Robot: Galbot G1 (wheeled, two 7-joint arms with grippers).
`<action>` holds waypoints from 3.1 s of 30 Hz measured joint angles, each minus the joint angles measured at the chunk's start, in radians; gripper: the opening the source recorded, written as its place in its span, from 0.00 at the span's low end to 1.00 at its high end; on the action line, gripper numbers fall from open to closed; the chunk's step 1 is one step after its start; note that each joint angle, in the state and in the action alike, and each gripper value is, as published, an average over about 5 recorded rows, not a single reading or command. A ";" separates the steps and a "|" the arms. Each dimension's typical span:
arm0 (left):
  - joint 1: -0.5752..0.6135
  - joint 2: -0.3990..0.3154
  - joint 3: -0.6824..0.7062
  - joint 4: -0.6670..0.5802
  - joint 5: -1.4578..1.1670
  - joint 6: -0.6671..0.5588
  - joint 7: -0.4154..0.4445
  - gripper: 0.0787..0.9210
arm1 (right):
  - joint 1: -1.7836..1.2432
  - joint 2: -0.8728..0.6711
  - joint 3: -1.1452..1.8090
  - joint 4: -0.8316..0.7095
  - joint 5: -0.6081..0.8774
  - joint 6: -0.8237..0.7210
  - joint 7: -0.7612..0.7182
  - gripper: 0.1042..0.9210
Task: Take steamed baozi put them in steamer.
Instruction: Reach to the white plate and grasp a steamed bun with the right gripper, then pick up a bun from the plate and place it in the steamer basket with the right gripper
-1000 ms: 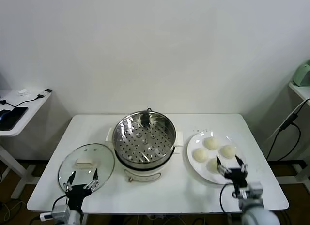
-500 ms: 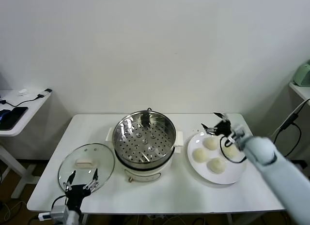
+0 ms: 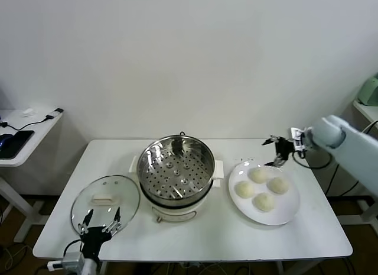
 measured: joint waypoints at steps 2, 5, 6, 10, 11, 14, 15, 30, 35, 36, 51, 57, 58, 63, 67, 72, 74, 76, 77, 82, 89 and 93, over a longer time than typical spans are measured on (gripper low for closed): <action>-0.001 0.000 -0.001 0.006 0.000 -0.004 0.000 0.88 | 0.021 0.026 -0.053 -0.026 0.010 -0.019 -0.008 0.88; -0.001 0.000 -0.002 0.015 0.000 -0.008 0.000 0.88 | 0.029 0.067 -0.101 -0.066 0.018 -0.047 -0.012 0.88; 0.000 0.000 -0.002 0.018 0.000 -0.010 0.000 0.88 | 0.028 0.080 -0.111 -0.079 0.018 -0.055 -0.013 0.88; 0.000 0.000 0.001 0.030 0.001 -0.016 0.002 0.88 | 0.013 0.134 -0.135 -0.136 0.013 -0.077 -0.013 0.88; 0.001 0.000 0.001 0.033 0.002 -0.017 0.002 0.88 | 0.007 0.148 -0.138 -0.151 0.010 -0.081 -0.013 0.88; 0.001 0.002 0.003 0.039 0.003 -0.022 0.002 0.88 | -0.009 0.186 -0.141 -0.197 0.001 -0.087 -0.014 0.88; 0.001 0.003 0.003 0.041 0.003 -0.024 0.003 0.88 | -0.015 0.199 -0.140 -0.213 -0.002 -0.088 -0.014 0.88; 0.005 0.004 0.016 0.060 0.020 -0.044 0.003 0.88 | -0.072 0.328 -0.099 -0.407 -0.033 -0.087 -0.011 0.88; 0.008 0.002 0.017 0.060 0.022 -0.046 0.003 0.88 | -0.084 0.348 -0.086 -0.438 -0.040 -0.086 -0.011 0.83; 0.008 0.001 0.017 0.060 0.022 -0.047 0.003 0.88 | -0.087 0.353 -0.082 -0.443 -0.041 -0.085 -0.010 0.81; 0.017 -0.009 0.022 0.052 0.047 -0.052 0.000 0.88 | -0.023 0.330 -0.128 -0.393 0.000 -0.090 -0.030 0.62; 0.024 -0.010 0.027 0.037 0.054 -0.052 -0.001 0.88 | 0.127 0.315 -0.253 -0.297 0.090 -0.077 -0.051 0.61; 0.025 -0.009 0.028 0.034 0.054 -0.052 -0.001 0.88 | 0.161 0.315 -0.278 -0.276 0.111 -0.073 -0.053 0.61; 0.025 -0.006 0.034 0.023 0.054 -0.051 -0.002 0.88 | 0.339 0.338 -0.389 -0.153 0.214 -0.042 -0.057 0.62; 0.024 -0.005 0.042 0.015 0.056 -0.047 -0.002 0.88 | 0.457 0.389 -0.442 -0.058 0.270 0.014 -0.060 0.62; 0.022 -0.006 0.049 0.012 0.059 -0.046 -0.002 0.88 | 0.534 0.482 -0.483 0.014 0.296 0.132 -0.066 0.60; 0.023 -0.005 0.050 0.011 0.060 -0.046 -0.002 0.88 | 0.546 0.520 -0.493 0.028 0.285 0.192 -0.068 0.59; 0.025 -0.004 0.049 0.011 0.060 -0.046 -0.002 0.88 | 0.549 0.554 -0.498 0.032 0.257 0.256 -0.070 0.58; 0.025 -0.003 0.048 0.011 0.060 -0.047 -0.002 0.88 | 0.547 0.570 -0.500 0.031 0.238 0.290 -0.070 0.58; 0.026 0.001 0.044 0.009 0.060 -0.047 -0.003 0.88 | 0.507 0.641 -0.493 -0.002 0.118 0.440 -0.060 0.59; 0.025 0.003 0.050 0.010 0.060 -0.048 -0.003 0.88 | 0.399 0.723 -0.440 -0.114 -0.082 0.612 -0.026 0.59; 0.023 0.004 0.055 0.015 0.061 -0.048 -0.003 0.88 | 0.341 0.762 -0.405 -0.194 -0.173 0.684 -0.012 0.59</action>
